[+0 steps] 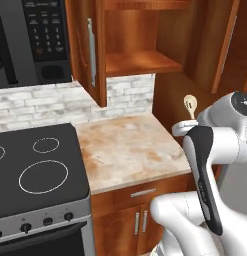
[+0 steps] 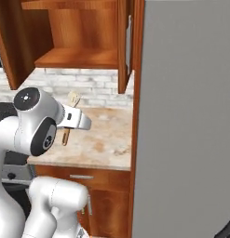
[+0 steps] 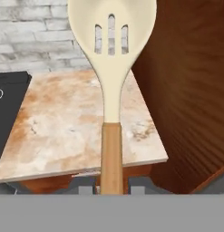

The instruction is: Organize the utensils by type. Pick up the wooden spoons from the counter and place them in the open cabinet. Then pick up the metallic utensils from the counter and place them in the open drawer.

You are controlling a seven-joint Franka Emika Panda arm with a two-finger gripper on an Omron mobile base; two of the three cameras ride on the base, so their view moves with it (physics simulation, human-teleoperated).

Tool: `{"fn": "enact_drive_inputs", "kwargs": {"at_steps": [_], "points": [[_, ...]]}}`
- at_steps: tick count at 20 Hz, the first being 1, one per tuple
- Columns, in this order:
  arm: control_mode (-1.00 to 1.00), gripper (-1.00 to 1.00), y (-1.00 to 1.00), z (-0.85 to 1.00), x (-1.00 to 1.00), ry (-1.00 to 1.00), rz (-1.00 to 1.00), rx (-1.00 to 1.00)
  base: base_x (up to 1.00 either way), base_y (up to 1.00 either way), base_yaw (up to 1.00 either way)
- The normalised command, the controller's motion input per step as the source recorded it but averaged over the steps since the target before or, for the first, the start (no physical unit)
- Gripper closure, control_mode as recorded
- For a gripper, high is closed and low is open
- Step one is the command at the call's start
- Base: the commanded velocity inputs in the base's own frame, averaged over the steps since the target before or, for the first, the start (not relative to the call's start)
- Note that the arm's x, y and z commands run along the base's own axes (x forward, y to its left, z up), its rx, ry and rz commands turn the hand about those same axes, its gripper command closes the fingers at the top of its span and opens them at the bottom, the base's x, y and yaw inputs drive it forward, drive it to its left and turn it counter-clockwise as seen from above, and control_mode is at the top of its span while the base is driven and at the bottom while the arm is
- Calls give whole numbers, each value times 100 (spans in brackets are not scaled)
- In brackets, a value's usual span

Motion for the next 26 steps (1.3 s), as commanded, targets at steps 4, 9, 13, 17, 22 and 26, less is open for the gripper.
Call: {"fn": "enact_drive_inputs", "kwargs": {"at_steps": [4, 9, 13, 17, 22, 26], "points": [[100, 100, 0, 0, 0, 0, 0, 0, 76, 6, 0], [100, 100, 0, 0, 0, 0, 0, 0, 61, 0, 0], [100, 100, 0, 0, 0, 0, 0, 0, 45, 0, 4], [100, 100, 0, 0, 0, 0, 0, 0, 34, 0, 3], [100, 100, 0, 0, 0, 0, 0, 0, 5, 0, 0], [-100, 100, 0, 0, 0, 0, 0, 0, 0, 0, 0]]}}
